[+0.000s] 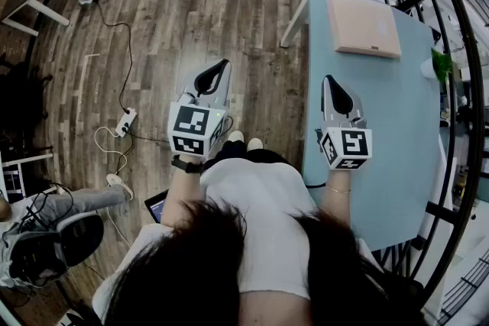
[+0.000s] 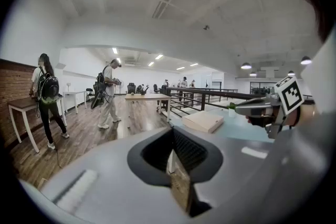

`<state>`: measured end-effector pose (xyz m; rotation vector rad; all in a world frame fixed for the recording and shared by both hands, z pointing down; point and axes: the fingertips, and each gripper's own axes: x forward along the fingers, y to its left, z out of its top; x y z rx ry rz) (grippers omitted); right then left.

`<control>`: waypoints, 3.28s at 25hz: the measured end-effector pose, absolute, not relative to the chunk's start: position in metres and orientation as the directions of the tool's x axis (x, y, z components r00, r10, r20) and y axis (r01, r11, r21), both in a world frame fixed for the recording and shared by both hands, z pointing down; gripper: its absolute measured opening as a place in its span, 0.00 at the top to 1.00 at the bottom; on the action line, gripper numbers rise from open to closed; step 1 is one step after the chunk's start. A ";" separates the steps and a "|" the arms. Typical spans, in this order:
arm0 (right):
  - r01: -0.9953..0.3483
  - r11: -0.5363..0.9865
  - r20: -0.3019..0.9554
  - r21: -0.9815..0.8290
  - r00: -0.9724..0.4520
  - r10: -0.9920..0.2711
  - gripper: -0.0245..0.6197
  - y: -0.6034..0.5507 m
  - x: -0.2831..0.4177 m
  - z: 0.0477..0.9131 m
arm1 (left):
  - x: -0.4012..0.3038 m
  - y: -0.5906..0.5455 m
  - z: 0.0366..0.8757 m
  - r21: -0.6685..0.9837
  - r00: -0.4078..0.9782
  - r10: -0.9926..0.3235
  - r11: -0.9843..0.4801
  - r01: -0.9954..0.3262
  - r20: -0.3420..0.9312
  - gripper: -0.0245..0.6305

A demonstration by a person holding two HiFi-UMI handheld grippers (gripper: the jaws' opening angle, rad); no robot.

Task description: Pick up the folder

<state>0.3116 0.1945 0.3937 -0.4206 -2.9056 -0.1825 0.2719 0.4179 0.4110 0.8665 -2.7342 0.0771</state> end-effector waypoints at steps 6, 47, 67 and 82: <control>0.274 0.962 0.220 0.023 -0.939 0.262 0.96 0.211 0.300 0.403 | 0.260 0.444 0.421 0.031 -0.783 -0.549 0.824 -0.566 0.291 0.87; 0.214 0.966 0.246 -0.144 -0.938 0.244 0.66 0.116 -0.003 0.415 | -0.060 0.360 0.420 0.125 -0.739 -0.610 0.789 -0.602 0.287 0.87; -0.476 0.856 0.278 -0.201 -0.866 -0.416 0.58 -0.091 0.016 0.429 | -0.185 0.049 0.425 0.148 -0.119 -0.943 0.171 -0.974 0.311 0.83; -0.864 0.456 0.363 -0.213 -0.503 -0.784 0.48 -0.139 0.100 0.444 | -0.139 -0.138 0.437 0.215 0.458 -0.823 -0.407 -0.888 0.336 0.81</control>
